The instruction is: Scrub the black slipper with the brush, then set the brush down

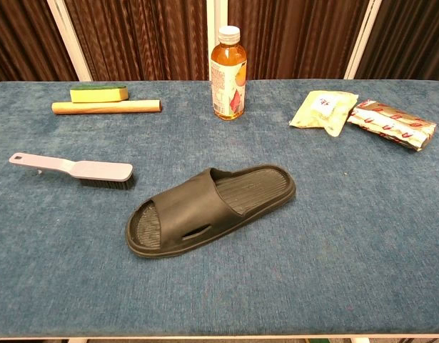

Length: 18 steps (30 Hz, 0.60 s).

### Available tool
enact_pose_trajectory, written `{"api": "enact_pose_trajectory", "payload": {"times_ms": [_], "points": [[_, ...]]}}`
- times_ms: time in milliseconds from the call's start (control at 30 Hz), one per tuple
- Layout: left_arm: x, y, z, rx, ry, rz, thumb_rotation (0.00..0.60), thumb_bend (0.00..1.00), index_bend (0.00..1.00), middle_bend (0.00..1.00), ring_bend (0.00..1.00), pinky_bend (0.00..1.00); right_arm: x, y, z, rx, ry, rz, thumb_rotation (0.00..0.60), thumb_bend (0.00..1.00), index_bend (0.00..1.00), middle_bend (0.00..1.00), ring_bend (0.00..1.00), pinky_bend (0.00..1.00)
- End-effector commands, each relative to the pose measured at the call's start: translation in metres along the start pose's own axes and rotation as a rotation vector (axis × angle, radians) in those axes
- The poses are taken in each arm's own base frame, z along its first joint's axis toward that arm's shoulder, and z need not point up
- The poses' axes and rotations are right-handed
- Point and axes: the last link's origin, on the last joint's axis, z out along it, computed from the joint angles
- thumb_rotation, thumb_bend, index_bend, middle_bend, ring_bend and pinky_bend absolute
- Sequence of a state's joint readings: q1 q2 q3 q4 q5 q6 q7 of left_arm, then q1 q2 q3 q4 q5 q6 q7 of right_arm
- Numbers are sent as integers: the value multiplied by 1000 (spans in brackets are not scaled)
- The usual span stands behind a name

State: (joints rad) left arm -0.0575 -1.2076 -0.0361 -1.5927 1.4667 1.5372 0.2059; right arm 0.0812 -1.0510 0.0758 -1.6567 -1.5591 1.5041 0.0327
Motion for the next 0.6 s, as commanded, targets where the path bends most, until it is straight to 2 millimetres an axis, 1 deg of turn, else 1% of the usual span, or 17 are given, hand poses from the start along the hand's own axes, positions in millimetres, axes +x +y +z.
{"api": "enact_pose_trajectory", "payload": {"times_ms": [33, 167, 267, 367, 433, 500, 600], "points": [[-1, 1, -1, -3, -4, -2, 600, 0, 235, 217, 129, 216, -1, -2, 2, 9, -8, 0, 600, 116, 65, 165, 20, 37], [-4, 2, 1, -15, -19, -5, 600, 0, 235, 217, 129, 216, -1, -3, 1, 11, -11, 1, 600, 112, 66, 164, 20, 37], [-4, 4, 12, -36, -17, -20, 600, 0, 235, 217, 129, 216, 0, -1, 0, 6, -10, -1, 600, 116, 66, 164, 20, 37], [0, 12, 31, -85, -2, -33, 600, 0, 235, 217, 129, 216, 3, -1, 2, 12, -4, -12, 600, 118, 66, 164, 20, 37], [3, 22, 50, -143, 5, -33, 600, 0, 235, 217, 129, 216, 6, -2, 4, 19, 1, -21, 600, 116, 66, 164, 20, 37], [5, 36, 72, -202, -8, -26, 600, 0, 244, 217, 129, 216, 8, -3, 6, 28, 3, -30, 600, 119, 66, 164, 20, 37], [1, 59, 102, -272, -90, 1, 600, 0, 258, 217, 129, 216, 9, -6, 9, 44, 3, -36, 600, 119, 66, 164, 20, 37]]}}
